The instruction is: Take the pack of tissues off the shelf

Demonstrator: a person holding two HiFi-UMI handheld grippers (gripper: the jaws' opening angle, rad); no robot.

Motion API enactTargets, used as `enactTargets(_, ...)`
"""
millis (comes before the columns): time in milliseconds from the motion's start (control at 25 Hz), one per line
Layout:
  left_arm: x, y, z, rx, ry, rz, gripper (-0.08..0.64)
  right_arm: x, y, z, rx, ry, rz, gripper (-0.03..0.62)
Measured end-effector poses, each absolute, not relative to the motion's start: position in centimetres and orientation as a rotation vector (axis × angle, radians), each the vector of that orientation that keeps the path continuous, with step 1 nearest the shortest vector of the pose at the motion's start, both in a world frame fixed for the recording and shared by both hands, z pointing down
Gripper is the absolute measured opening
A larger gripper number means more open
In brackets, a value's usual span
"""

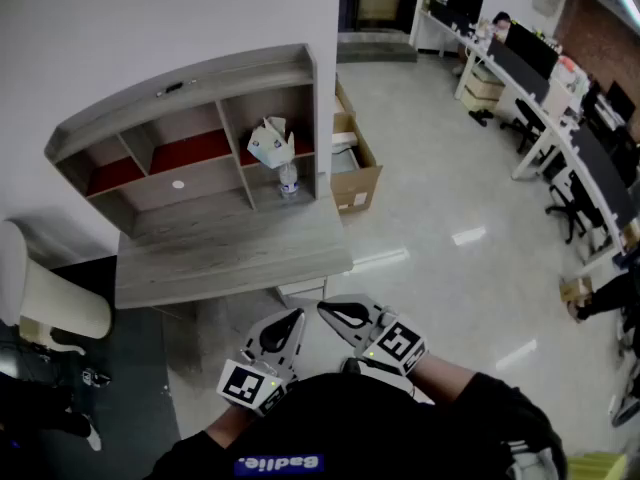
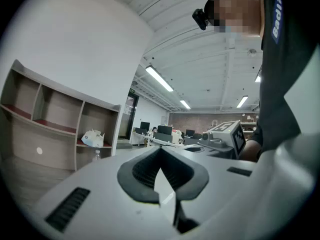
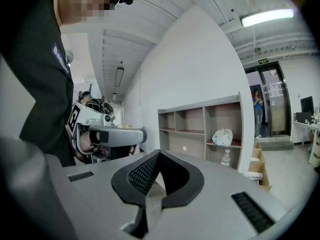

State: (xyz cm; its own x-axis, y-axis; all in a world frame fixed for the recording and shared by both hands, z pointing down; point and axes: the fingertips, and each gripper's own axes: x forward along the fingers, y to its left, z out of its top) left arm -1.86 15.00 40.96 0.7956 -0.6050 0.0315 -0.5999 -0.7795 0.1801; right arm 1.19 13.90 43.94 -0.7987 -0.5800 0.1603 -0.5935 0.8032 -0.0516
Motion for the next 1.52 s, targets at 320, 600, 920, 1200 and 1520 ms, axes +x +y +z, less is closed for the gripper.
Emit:
enactTargets(320, -2.1, 14.2, 41.1, 2.801, -0.966, -0.044, 0.003, 1.0, 13.0, 43.8, 0.925, -2.862, 0.135, 0.029)
enactTargets(600, -1.9, 13.6, 41.4, 2.797, -0.974, -0.027, 0.002, 1.1, 12.4, 44.1, 0.914, -2.858, 0.151, 0.029)
enactTargets(920, -0.9, 12.8, 41.0, 2.784, -1.001, -0.049, 0.003, 2.4, 11.1, 44.3, 0.923, -2.871, 0.165, 0.029)
enactTargets(1200, 0.8, 12.4, 41.5, 2.754, -1.043, -0.041, 0.002, 4.5, 10.4, 44.3, 0.920, -2.893, 0.154, 0.029)
enactTargets(1520, 3.1, 12.1, 41.3, 2.715, -1.138, -0.074, 0.002, 7.4, 10.1, 45.2, 0.884, -2.923, 0.183, 0.029)
